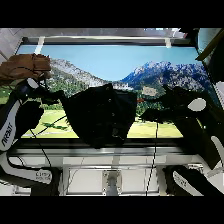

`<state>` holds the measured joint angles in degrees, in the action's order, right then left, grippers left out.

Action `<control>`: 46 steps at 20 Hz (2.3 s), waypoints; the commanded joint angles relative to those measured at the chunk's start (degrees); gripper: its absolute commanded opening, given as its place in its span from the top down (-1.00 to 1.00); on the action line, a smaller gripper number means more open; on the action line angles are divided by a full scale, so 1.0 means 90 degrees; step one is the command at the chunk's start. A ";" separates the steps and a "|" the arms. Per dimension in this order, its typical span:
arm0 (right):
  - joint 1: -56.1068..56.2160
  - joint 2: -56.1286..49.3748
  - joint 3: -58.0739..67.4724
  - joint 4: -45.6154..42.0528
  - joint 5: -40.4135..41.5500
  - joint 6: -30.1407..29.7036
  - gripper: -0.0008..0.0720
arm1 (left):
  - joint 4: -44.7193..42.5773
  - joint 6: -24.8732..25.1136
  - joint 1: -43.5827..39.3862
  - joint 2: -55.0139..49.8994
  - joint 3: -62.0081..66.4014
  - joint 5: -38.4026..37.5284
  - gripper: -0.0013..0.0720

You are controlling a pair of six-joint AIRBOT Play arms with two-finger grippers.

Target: Fold the clothes and pants, and hang the long-sleeved shirts on hangers.

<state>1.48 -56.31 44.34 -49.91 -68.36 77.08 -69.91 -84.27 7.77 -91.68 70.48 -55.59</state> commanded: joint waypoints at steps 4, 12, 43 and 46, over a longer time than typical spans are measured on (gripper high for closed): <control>0.0007 -0.0005 -0.0022 0.0024 0.0053 0.0007 -0.66 | 0.0182 -0.0017 -0.0061 -0.0563 0.0155 0.0083 -0.34; 0.0005 -0.0175 -0.0022 -0.0284 0.1037 0.0046 -0.51 | 0.0102 0.0083 -0.0058 -0.0257 0.0270 0.0019 0.92; 0.0231 -0.4818 0.2482 0.1161 0.1734 -0.0794 0.23 | 0.0109 0.0539 -0.0053 0.0498 0.0272 -0.0308 0.92; 0.0228 -0.4818 0.2725 0.1149 0.1746 -0.0928 0.92 | 0.0107 0.0539 -0.0051 0.0508 0.0272 -0.0313 0.92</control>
<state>3.42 -99.63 67.35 -39.53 -52.90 69.84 -68.93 -79.44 7.25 -87.22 72.88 -58.37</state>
